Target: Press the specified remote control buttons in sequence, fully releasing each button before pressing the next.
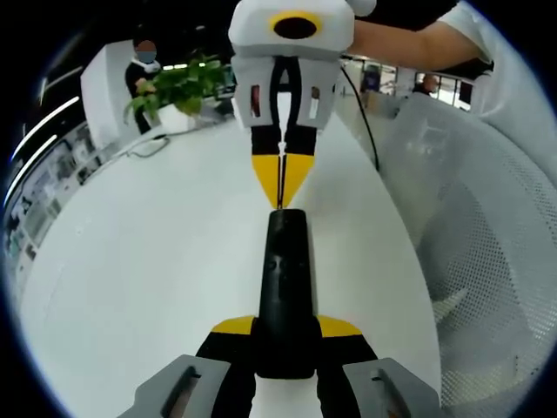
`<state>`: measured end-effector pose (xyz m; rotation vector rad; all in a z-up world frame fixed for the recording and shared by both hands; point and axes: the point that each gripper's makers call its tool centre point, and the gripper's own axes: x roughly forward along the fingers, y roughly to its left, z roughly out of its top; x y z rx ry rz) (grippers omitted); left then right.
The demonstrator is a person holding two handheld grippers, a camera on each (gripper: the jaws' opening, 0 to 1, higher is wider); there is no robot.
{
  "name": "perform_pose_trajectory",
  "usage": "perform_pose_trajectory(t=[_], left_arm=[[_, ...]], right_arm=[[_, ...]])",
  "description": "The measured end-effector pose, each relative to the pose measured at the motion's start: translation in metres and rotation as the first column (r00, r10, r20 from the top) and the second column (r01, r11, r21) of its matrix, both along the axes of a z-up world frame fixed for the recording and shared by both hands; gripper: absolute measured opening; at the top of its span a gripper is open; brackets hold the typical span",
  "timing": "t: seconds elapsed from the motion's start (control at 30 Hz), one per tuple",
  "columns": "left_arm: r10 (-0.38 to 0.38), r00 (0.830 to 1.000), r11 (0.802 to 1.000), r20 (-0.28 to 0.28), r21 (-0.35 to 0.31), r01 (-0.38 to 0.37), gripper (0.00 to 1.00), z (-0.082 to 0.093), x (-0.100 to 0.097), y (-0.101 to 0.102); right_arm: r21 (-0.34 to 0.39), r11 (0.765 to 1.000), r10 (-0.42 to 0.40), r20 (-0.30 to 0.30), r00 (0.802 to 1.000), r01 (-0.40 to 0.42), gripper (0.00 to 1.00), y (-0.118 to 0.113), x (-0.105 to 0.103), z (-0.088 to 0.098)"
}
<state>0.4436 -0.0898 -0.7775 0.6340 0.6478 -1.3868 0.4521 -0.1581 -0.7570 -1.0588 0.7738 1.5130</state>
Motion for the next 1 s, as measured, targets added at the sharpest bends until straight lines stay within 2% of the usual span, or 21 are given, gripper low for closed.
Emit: perform_pose_trajectory(t=[1.0], left_arm=[[0.003,1.0,1.0,0.003,-0.001,-0.003,0.24,-0.001,0.0,0.0]], right_arm=[[-0.021,0.999,0.023,-0.016,1.0,-0.024,0.0,0.0,-0.008,-0.011]])
